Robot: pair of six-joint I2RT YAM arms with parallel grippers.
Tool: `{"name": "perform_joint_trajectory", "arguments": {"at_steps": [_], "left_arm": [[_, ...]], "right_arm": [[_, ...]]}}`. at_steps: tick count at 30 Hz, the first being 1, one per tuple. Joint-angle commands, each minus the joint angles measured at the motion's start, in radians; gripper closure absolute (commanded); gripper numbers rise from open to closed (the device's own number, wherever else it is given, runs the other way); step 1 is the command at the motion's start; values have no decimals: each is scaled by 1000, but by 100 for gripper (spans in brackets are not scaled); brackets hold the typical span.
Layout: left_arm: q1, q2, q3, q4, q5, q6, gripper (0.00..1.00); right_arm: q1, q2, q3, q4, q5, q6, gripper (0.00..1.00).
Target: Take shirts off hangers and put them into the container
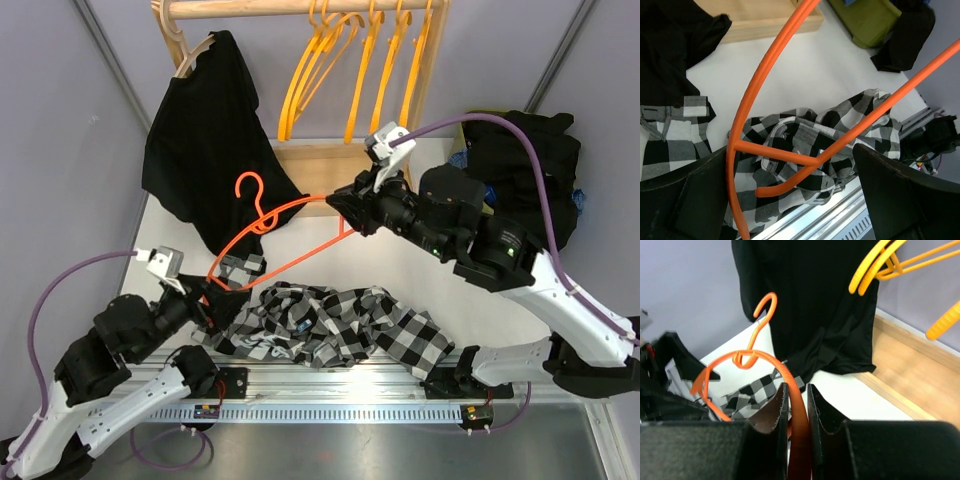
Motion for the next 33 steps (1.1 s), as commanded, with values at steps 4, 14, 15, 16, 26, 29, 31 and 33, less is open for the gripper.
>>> {"name": "perform_joint_trajectory", "arguments": {"at_steps": [4,14,15,16,26,29,31,33], "left_arm": [[-9,-29,120,212,10,17,1],[-9,18,130,459,-185,40,1],[-9,26,133,429,-180,20,1],[-9,45,138,398,-173,3,1],[-9,-52,-72,91,-68,-187,1],[-9,-79,-97,70,-55,-209,1],[-9,-76,-107,71,-35,-212,1],[-9,-68,-121,71,-30,-212,1]], "right_arm": [[-3,-133,-70,-124,-17,25,100],[-3,-271,-188,-224,-58,78,100],[-3,-290,-183,-221,-40,77,100],[-3,-298,-169,-210,-37,62,100],[-3,-181,25,-13,70,-84,100],[-3,-124,68,90,122,-135,100],[-3,-75,93,150,155,-155,100],[-1,-23,110,246,228,-195,100]]}}
